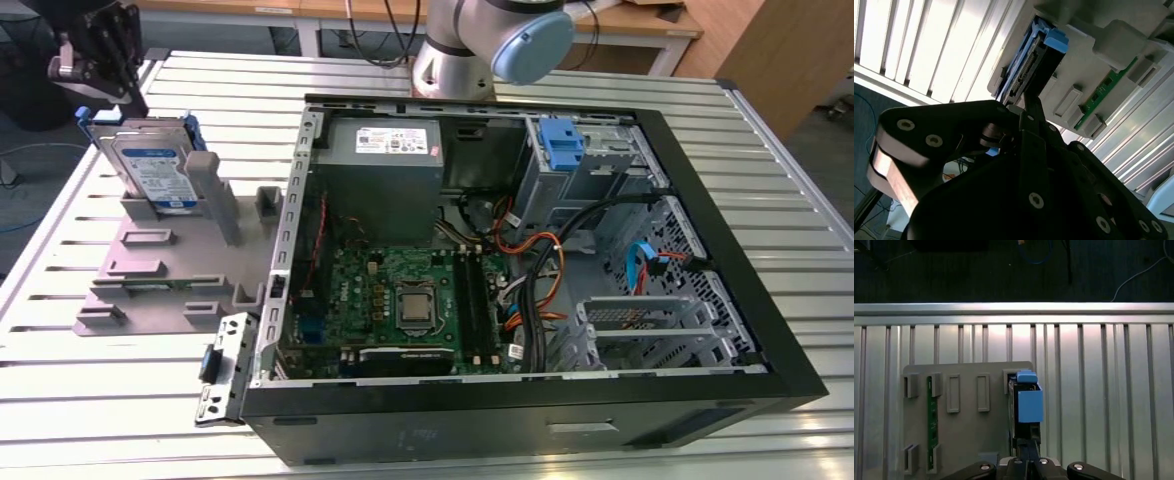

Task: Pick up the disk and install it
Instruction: 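Pick up the disk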

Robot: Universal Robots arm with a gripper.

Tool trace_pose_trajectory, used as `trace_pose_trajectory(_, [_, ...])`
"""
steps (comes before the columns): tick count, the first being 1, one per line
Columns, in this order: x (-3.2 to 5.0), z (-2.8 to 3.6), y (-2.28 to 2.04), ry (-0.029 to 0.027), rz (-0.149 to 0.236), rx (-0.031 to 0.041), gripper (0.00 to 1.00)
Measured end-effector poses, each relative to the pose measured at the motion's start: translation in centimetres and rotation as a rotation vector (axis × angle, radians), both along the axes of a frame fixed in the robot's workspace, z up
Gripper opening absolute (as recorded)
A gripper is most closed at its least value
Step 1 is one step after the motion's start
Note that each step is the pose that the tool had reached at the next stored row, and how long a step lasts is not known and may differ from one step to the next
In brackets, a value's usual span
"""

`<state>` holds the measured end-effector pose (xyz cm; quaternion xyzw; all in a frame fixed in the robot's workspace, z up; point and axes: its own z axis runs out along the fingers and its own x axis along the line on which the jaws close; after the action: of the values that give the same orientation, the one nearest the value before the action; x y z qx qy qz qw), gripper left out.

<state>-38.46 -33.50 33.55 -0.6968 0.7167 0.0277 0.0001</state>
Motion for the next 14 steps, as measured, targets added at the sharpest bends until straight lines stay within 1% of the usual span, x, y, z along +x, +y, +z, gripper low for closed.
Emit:
trace_pose_trajectory(2, [0.00, 0.00, 0.00, -0.0001, 0.000, 0.0000, 0.11])
trace_pose_trajectory(6, [0.00, 0.00, -0.14, 0.0000, 0.000, 0.0000, 0.11])
trace_pose_trajectory(14, [0.00, 0.00, -0.16, 0.0000, 0.000, 0.0000, 0.11])
